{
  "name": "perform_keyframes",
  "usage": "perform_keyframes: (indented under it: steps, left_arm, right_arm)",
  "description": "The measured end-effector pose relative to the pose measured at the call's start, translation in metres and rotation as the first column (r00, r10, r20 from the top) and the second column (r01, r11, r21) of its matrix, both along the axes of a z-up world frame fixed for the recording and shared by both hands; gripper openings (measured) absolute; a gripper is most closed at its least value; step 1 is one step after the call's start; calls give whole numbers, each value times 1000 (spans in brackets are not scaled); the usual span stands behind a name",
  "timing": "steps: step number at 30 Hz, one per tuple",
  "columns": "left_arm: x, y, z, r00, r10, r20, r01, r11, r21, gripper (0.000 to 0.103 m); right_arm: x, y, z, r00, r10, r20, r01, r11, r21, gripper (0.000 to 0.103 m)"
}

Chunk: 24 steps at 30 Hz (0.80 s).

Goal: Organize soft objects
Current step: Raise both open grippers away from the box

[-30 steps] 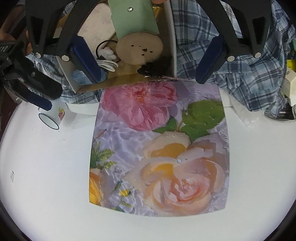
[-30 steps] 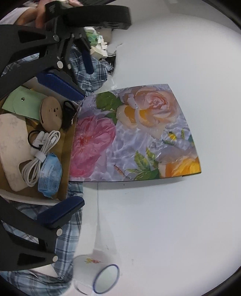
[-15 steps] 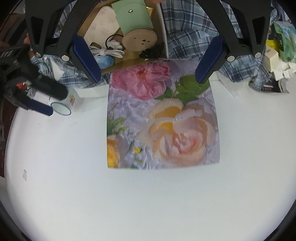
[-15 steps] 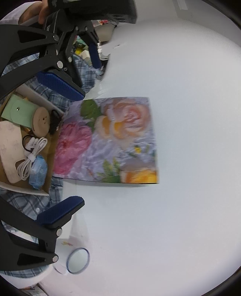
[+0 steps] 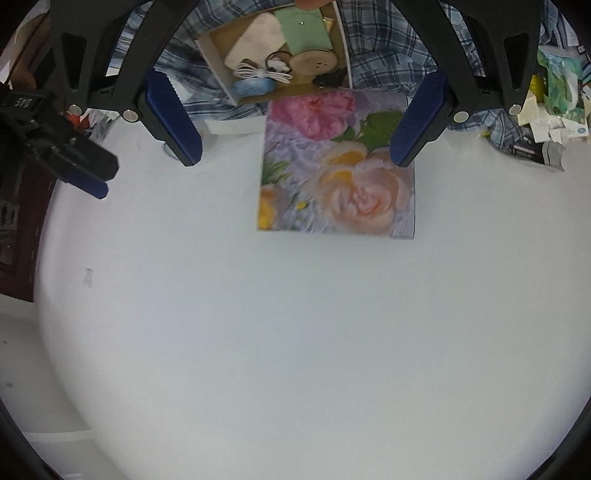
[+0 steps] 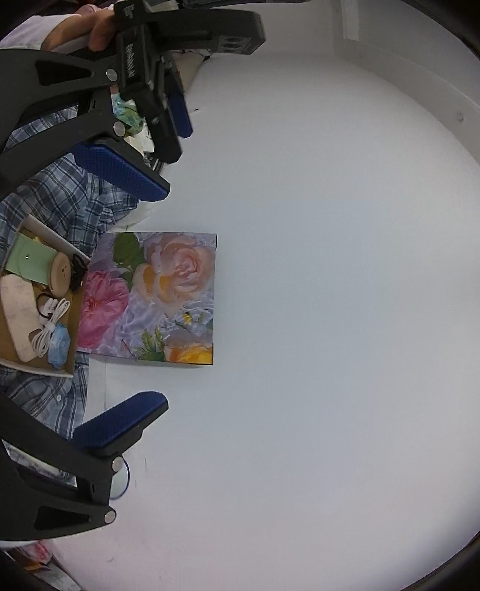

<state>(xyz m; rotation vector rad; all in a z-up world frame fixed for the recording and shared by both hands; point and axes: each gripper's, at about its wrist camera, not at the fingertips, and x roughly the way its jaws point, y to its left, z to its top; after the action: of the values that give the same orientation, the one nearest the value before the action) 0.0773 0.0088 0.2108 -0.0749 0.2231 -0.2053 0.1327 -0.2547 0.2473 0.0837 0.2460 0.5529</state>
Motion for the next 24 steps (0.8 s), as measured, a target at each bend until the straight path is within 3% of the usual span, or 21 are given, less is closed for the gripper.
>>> perform_keyframes:
  steps: [6,12,17,24]
  left_arm:
    - [-61,-15,1,998,-6,70,1,998,68,103]
    - [-109,-15,-20,995,16,102,-27,995,100,103]
    - [-121,-6,-51,997,36,70,-43,994,101,103]
    - [-121,19,-113,995,97,16,-98,986,131,103]
  right_arm:
    - [-42,-9,-4,1000,-7,11,7,1000,-22,103]
    - [-74,-2,-35,1000,18,-17,-19,999,-46,103]
    - [-97,9,-70,996,85,0,-85,994,-68,103]
    - [-102,34,-122,995,96,-20,-98,991,-94,103]
